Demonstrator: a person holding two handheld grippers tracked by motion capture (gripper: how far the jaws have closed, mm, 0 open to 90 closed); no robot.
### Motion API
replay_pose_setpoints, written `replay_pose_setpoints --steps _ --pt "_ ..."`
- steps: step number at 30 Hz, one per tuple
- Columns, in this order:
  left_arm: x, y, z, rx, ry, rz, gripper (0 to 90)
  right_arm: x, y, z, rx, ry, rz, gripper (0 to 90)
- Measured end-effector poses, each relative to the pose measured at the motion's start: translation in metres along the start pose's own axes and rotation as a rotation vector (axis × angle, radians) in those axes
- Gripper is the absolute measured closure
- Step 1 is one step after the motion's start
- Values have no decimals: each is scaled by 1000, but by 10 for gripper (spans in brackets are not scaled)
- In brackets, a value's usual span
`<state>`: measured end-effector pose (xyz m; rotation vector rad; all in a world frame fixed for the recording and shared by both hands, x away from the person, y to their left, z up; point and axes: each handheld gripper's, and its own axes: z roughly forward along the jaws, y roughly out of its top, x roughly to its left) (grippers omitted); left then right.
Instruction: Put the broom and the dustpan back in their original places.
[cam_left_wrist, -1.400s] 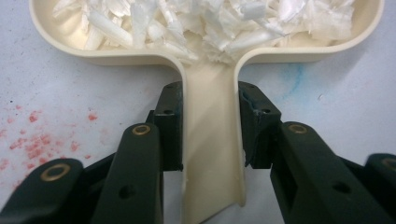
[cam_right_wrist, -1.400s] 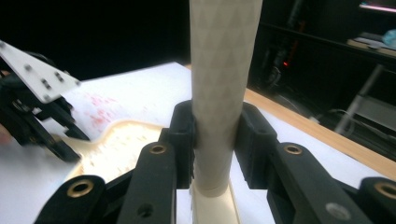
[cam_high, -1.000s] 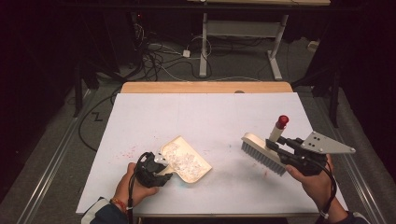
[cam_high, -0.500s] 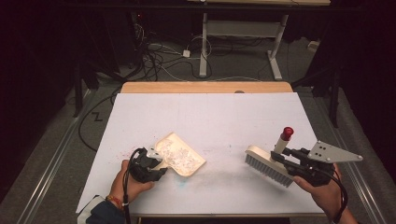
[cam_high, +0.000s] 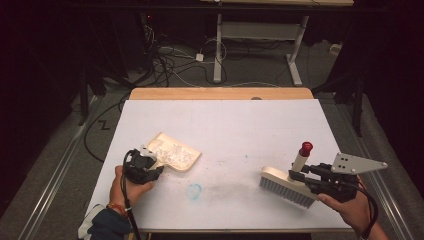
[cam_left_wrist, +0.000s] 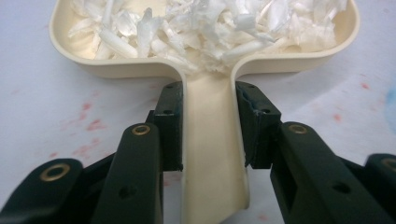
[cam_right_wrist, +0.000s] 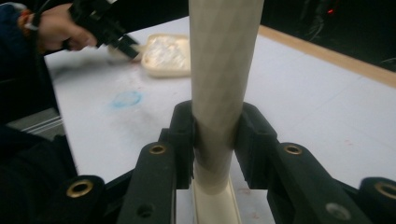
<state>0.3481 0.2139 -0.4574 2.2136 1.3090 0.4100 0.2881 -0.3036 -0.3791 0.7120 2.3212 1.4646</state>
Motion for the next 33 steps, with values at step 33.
replay_pose_setpoints --steps 33 --pt "-13 -9 0 -151 33 0 355 -62 4 31 141 -132 107 612"
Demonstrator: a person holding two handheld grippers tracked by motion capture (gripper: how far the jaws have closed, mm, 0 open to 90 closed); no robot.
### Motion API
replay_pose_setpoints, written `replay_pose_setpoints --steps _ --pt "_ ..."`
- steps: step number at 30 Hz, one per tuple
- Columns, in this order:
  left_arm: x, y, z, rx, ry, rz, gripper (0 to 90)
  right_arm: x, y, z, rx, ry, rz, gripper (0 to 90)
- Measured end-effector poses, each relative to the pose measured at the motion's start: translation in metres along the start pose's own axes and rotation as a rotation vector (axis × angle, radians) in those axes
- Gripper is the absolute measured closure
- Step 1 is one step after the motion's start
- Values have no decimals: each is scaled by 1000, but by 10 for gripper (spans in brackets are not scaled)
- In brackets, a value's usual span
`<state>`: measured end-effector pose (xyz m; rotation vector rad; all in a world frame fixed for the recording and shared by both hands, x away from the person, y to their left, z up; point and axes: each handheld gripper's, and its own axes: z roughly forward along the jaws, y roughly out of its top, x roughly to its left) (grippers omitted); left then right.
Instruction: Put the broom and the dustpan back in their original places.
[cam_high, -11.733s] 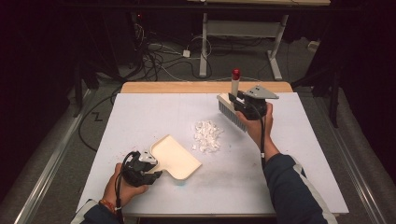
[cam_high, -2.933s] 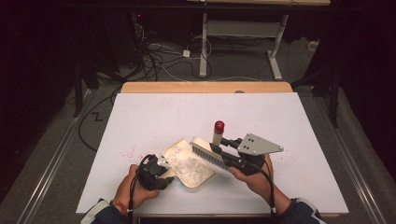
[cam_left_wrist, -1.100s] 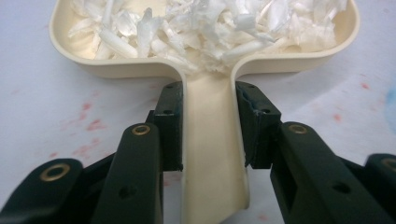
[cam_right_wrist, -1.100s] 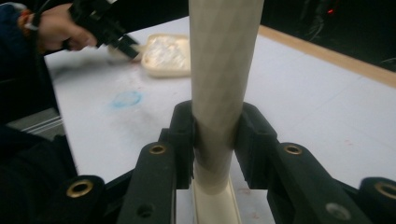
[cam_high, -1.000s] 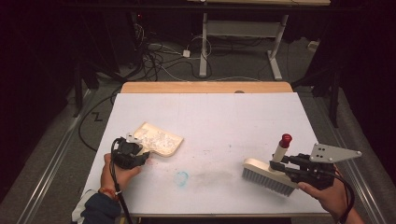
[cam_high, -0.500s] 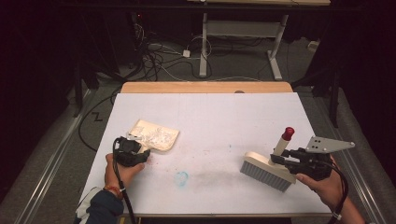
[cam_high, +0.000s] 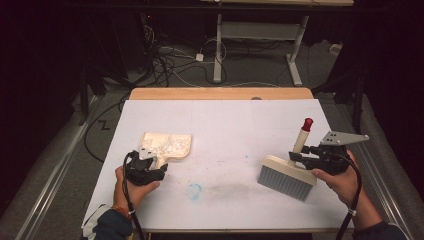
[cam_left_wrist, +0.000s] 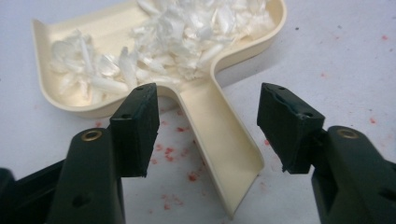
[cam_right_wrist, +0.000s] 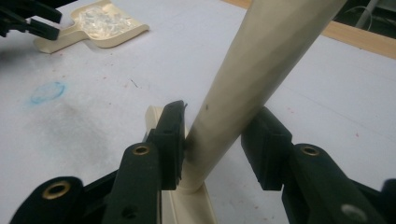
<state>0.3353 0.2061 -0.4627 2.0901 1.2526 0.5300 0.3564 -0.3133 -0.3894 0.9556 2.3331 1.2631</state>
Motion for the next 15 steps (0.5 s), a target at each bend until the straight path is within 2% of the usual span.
replay_pose_setpoints --steps 1,3,6,9,15 --pt "0 -2 -2 -22 -4 2 309 -1 2 2 4 -1 2 608" --pt "-3 -6 -8 -79 -16 22 273 -5 5 7 6 -29 8 599" --pt "-11 -12 -15 -133 -6 74 237 -11 10 14 14 -44 25 597" --pt "-20 -18 -20 -147 -6 125 235 -16 14 23 23 -53 35 594" --pt "-33 -20 -17 -137 -24 190 227 -26 23 44 43 -103 55 586"
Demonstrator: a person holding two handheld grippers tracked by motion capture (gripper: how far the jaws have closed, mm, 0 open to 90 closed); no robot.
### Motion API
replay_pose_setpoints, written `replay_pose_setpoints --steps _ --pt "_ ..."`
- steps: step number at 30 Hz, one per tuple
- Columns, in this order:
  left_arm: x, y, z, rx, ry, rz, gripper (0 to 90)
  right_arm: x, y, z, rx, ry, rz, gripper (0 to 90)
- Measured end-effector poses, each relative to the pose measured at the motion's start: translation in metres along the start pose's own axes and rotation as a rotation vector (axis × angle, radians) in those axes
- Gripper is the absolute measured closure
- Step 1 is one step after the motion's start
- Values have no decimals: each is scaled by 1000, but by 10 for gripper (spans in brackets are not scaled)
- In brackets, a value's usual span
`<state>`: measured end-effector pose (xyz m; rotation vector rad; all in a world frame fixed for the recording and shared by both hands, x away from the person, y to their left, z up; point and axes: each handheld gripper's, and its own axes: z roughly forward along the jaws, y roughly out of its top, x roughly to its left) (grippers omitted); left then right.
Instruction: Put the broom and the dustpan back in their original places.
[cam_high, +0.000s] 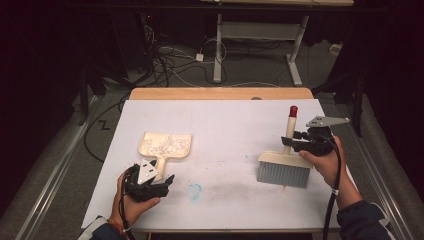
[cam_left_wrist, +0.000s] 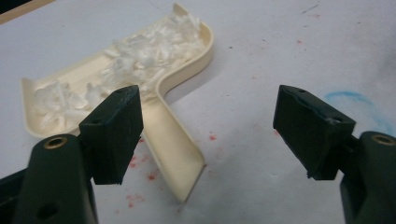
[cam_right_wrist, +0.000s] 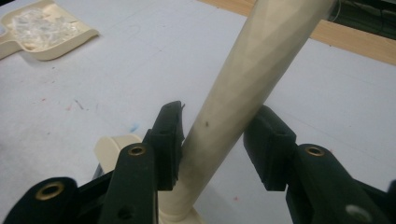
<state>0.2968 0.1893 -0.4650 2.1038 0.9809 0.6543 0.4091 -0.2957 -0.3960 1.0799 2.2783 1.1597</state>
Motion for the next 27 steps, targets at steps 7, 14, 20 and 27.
replay_pose_setpoints --steps 7,14,20,27 --pt "-5 1 5 1 0 29 222 -4 5 18 11 -43 28 577" --pt "-7 3 4 -13 -6 45 217 -4 15 20 -75 -164 34 521" --pt "-7 3 3 -15 -4 47 216 6 20 12 -148 -190 -11 477" --pt "-7 2 3 -13 -6 52 211 11 15 2 -201 -195 -27 426"
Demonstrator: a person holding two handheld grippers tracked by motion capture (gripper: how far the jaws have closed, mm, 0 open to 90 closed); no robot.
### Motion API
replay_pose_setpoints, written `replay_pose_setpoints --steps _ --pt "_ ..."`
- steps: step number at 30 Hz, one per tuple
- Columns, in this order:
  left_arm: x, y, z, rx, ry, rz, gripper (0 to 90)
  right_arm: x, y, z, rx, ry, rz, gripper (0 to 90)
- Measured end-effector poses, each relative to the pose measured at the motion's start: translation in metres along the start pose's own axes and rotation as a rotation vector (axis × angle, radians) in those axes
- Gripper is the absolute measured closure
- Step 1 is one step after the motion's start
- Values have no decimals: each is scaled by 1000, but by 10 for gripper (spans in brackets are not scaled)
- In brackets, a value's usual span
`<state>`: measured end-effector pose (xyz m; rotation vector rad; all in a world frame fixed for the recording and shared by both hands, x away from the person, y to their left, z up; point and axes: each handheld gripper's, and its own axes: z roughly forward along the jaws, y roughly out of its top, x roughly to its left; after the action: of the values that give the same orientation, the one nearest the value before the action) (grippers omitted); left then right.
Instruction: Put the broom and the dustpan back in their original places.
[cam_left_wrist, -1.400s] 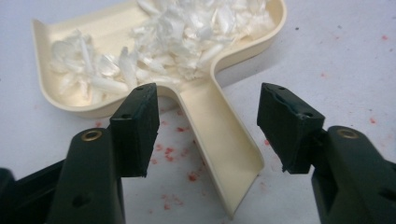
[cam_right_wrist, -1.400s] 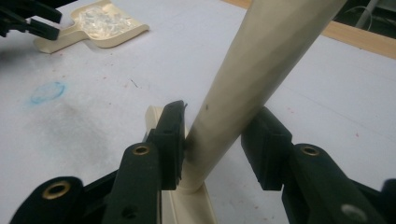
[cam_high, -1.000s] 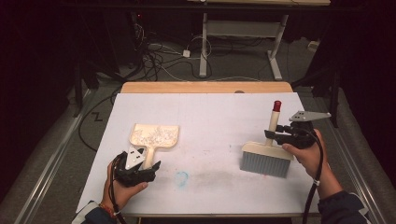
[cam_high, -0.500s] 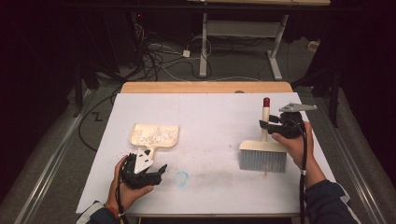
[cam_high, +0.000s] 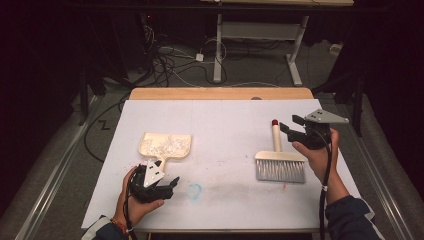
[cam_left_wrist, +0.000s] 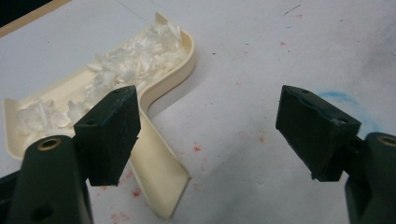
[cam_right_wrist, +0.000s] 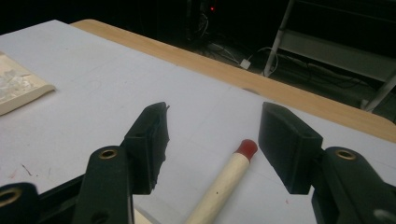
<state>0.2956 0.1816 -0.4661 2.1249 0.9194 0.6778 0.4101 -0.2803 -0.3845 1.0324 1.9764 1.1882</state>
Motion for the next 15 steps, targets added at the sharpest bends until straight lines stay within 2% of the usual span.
replay_pose_setpoints --steps 4,7,15 --pt "0 0 -1 -10 -1 -2 211 4 0 -8 -27 -3 -9 382" --pt "0 0 -3 -14 1 4 206 10 0 -13 -41 -7 -42 362" --pt "-1 -1 -7 -28 2 12 192 23 -1 -26 -66 -1 -85 357"
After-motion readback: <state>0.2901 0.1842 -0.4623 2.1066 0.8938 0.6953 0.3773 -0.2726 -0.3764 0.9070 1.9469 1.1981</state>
